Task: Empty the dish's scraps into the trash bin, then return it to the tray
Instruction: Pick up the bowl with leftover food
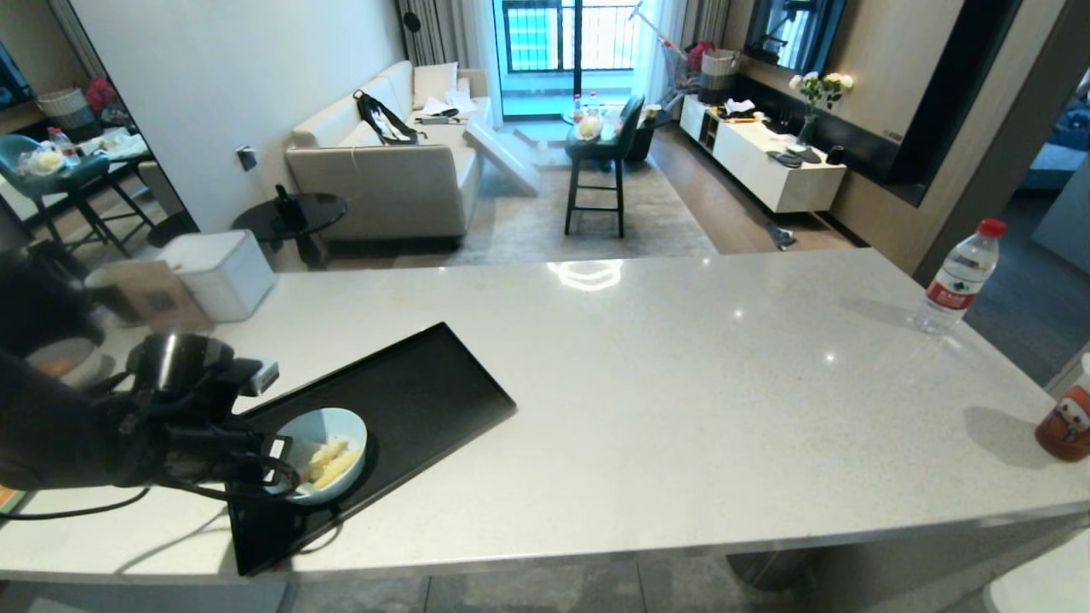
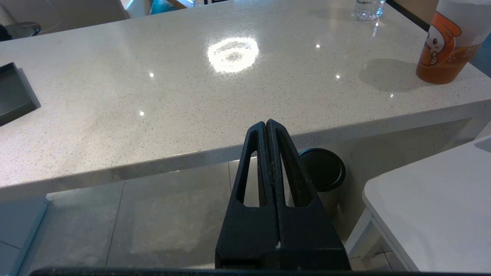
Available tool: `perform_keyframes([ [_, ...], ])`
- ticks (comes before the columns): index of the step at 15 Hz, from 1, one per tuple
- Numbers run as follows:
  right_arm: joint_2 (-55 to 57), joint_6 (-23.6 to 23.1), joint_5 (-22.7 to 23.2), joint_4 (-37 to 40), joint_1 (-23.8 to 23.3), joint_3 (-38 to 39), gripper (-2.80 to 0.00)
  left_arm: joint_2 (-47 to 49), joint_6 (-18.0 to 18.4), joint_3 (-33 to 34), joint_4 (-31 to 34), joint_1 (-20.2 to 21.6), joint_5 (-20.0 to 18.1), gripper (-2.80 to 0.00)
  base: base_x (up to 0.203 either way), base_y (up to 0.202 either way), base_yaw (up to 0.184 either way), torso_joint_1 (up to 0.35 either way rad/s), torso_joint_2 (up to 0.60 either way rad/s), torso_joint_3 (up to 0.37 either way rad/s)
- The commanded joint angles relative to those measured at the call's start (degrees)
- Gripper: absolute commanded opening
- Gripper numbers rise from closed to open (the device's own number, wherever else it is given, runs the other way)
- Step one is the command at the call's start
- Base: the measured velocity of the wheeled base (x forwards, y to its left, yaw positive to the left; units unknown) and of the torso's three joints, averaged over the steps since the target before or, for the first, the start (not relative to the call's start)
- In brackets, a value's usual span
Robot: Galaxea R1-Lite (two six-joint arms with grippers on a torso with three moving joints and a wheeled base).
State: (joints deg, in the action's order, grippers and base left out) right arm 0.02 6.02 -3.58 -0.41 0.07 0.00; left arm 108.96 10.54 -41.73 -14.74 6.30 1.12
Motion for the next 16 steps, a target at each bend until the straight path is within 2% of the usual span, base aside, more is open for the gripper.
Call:
perform_keyframes([
  [1,0.0,0.0,0.0,0.0,0.0,0.0,-2.80,-1.0,-2.9,0.0,0.0,-0.1,0.0,-2.80,0.000,0.000,0.000,0.000,0.00,0.000],
  [4,0.0,0.0,0.0,0.0,0.0,0.0,-2.80,-2.2,-3.6,-0.3,4.1,0.0,-0.1,-2.80,0.000,0.000,0.000,0.000,0.00,0.000],
  [6,0.0,0.0,0.0,0.0,0.0,0.0,-2.80,-2.3,-5.7,-1.0,6.1,-0.1,0.0,-2.80,0.000,0.000,0.000,0.000,0.00,0.000],
  [11,0.0,0.0,0.0,0.0,0.0,0.0,-2.80,-2.9,-6.4,-1.7,9.4,-0.1,-0.1,-2.80,0.000,0.000,0.000,0.000,0.00,0.000],
  [13,0.0,0.0,0.0,0.0,0.0,0.0,-2.80,-2.9,-8.1,-3.2,10.5,-0.2,-0.1,-2.80,0.000,0.000,0.000,0.000,0.00,0.000],
  [16,0.0,0.0,0.0,0.0,0.0,0.0,-2.80,-2.8,-11.9,-7.8,15.6,-0.2,-0.1,-2.80,0.000,0.000,0.000,0.000,0.00,0.000],
])
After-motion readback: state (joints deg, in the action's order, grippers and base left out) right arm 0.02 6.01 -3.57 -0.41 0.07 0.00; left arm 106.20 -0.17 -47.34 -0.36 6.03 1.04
